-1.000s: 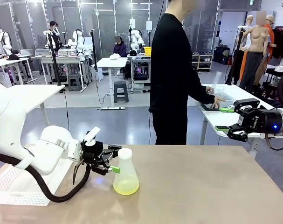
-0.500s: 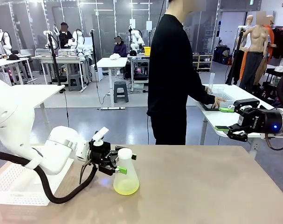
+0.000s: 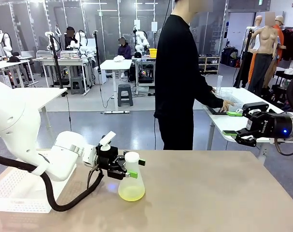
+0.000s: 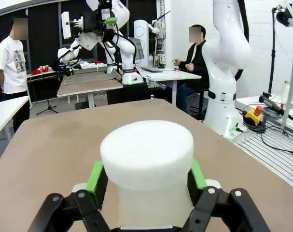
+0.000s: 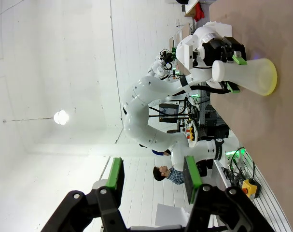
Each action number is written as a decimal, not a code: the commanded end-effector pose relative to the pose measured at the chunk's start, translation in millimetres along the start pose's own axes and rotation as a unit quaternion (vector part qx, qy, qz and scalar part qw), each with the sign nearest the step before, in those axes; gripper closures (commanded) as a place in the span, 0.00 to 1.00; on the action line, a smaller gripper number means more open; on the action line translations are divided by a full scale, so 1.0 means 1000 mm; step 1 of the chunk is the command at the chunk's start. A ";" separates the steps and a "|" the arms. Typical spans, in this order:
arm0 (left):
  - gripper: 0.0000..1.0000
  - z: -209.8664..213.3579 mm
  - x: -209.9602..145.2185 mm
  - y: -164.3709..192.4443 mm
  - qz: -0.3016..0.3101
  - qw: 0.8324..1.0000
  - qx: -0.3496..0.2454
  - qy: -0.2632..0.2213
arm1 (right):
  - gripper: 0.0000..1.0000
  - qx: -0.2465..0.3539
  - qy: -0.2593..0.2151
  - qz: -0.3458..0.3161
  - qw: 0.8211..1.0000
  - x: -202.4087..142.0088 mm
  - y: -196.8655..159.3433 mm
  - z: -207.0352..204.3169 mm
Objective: Prepare the solutions needed for the experiment.
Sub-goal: When the human places the Big flask in the center of the table, pick up the Big flask and place it in the left Organizing basket.
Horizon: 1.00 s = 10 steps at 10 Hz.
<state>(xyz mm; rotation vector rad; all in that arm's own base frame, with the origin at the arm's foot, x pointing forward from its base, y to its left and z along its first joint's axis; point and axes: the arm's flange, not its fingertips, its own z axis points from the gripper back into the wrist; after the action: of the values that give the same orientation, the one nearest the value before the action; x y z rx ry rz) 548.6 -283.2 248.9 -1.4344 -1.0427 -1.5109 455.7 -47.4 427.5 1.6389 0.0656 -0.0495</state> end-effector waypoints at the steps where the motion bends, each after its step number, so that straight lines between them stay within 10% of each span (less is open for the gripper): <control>1: 0.23 -0.001 -0.001 0.003 -0.011 1.000 0.022 -0.011 | 0.37 0.010 0.000 0.007 1.000 0.000 0.001 0.000; 2: 0.47 -0.001 -0.001 0.003 -0.007 1.000 0.018 -0.010 | 0.37 0.010 0.000 0.007 1.000 0.000 0.001 0.000; 3: 0.41 -0.001 -0.001 0.002 -0.004 1.000 0.017 -0.006 | 0.37 0.010 0.000 0.007 1.000 0.000 0.001 0.000; 4: 0.66 0.001 -0.001 0.002 -0.006 1.000 0.016 -0.002 | 0.37 0.010 0.000 0.007 1.000 0.000 0.001 0.000; 5: 0.59 0.000 0.001 -0.001 -0.013 1.000 0.012 -0.002 | 0.37 0.010 0.000 0.007 1.000 0.000 0.001 0.000; 6: 0.84 -0.001 0.005 -0.006 -0.014 1.000 0.005 -0.003 | 0.37 0.010 0.000 0.007 1.000 0.000 0.001 0.000; 7: 0.78 -0.002 0.010 -0.011 -0.019 1.000 -0.004 0.000 | 0.37 0.010 0.000 0.007 1.000 0.000 0.001 0.000; 8: 1.00 -0.003 0.018 -0.018 -0.025 1.000 -0.012 0.007 | 0.37 0.010 0.000 0.007 1.000 0.000 0.001 0.000; 10: 1.00 -0.003 0.021 -0.021 -0.027 0.999 -0.010 0.018 | 0.37 0.010 0.000 0.007 1.000 0.000 0.001 0.000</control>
<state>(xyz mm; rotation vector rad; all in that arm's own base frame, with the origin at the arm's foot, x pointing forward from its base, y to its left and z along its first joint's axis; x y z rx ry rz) 534.6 -281.4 265.2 -1.4206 -1.0492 -1.5614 455.7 -47.4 427.5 1.6389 0.0656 -0.0495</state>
